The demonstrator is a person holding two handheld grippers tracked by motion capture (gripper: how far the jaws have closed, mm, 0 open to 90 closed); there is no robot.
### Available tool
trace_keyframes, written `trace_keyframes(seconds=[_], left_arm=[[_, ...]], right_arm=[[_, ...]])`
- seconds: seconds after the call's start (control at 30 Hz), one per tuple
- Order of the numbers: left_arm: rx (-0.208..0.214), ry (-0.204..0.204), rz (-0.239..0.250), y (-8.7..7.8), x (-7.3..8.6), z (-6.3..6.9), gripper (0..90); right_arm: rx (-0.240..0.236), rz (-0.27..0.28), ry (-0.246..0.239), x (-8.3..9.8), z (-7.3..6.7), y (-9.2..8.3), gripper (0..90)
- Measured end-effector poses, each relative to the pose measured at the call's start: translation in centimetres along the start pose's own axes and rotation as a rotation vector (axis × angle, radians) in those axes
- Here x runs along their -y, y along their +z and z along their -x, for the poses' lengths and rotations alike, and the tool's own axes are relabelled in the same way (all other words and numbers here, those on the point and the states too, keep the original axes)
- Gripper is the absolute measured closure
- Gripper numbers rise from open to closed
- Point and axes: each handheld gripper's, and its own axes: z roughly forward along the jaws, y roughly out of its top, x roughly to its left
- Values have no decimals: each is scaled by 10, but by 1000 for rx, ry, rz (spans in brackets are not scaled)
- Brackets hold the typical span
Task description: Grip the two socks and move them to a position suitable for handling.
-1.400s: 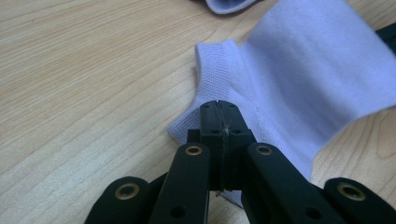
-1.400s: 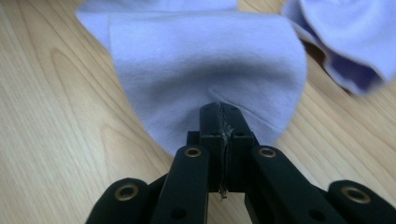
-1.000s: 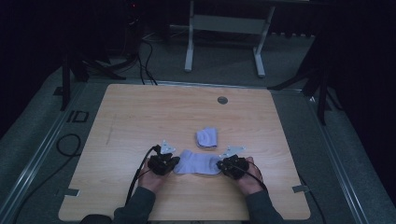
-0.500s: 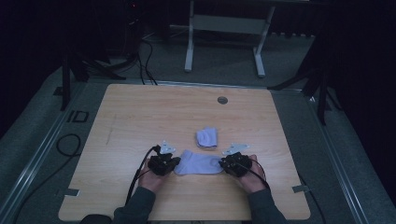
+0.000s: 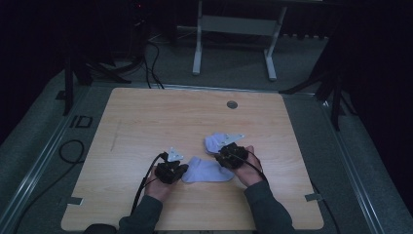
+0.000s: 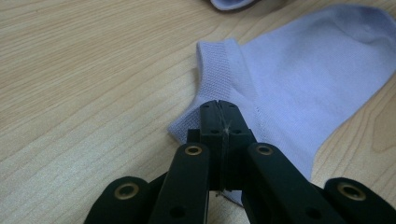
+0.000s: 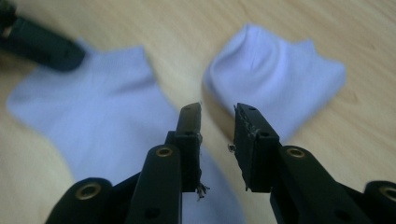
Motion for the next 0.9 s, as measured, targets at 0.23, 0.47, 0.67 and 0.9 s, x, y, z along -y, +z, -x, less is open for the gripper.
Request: trace_keyframes(seconds=[0.23,0.47,0.67,0.9], left_arm=[[0,3,-3,0,0,0,895],[3,5,-2,0,0,0,894],[5,5,-3,0,0,-1,894],[5,8,-3,0,0,-1,892]], right_arm=[[18,-24,14,-30,7,23,678],[-3,-42,119,-45,18,43,620],[-39,-88,179,-51,24,62,702],[-43,-57,167,-52,20,56,884]])
